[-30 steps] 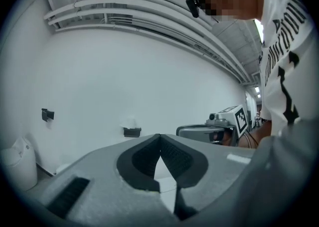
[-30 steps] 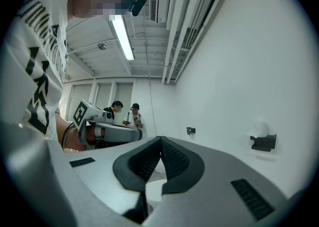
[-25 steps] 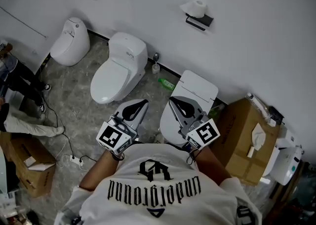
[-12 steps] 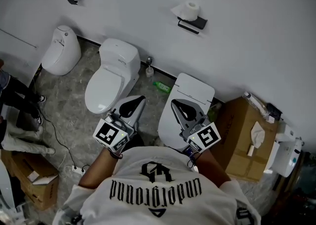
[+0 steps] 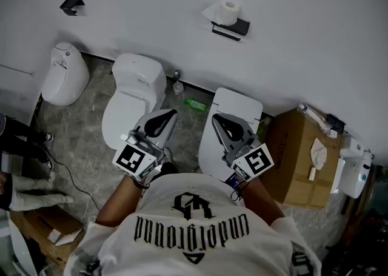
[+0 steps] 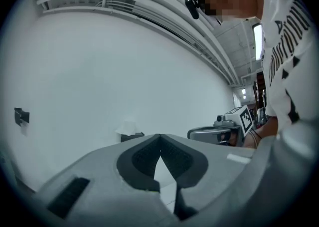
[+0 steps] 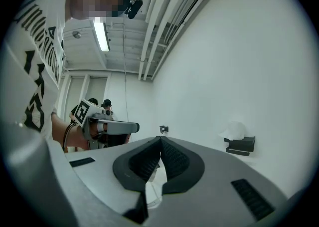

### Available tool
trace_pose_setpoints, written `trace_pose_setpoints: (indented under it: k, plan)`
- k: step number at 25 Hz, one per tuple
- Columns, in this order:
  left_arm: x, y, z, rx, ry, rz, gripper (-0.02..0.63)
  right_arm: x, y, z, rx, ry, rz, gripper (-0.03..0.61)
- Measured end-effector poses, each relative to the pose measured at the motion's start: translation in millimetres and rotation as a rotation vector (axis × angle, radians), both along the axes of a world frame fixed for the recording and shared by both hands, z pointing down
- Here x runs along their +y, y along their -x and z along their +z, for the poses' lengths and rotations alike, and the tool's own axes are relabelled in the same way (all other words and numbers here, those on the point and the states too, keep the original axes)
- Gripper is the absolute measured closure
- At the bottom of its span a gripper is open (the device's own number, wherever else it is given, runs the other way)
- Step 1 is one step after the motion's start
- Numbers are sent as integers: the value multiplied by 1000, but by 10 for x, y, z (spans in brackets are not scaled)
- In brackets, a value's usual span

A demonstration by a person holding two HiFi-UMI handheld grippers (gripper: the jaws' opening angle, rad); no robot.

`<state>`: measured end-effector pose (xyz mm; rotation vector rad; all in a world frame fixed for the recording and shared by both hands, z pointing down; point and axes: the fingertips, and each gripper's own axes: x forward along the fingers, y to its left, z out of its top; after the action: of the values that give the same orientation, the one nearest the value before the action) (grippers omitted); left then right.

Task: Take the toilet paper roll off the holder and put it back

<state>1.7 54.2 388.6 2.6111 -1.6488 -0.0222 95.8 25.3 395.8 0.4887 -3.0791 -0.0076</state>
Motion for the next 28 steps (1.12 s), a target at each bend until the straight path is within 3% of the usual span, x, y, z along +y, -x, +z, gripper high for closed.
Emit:
trace_pose_setpoints:
  k: [19, 28]
  plan:
    - [-248, 1269, -129, 10, -44, 129, 600, -194, 1301, -161, 1, -46, 90, 565]
    - [-401, 1565, -51, 45, -23, 151, 600, -288, 1571, -110, 46, -37, 115, 565]
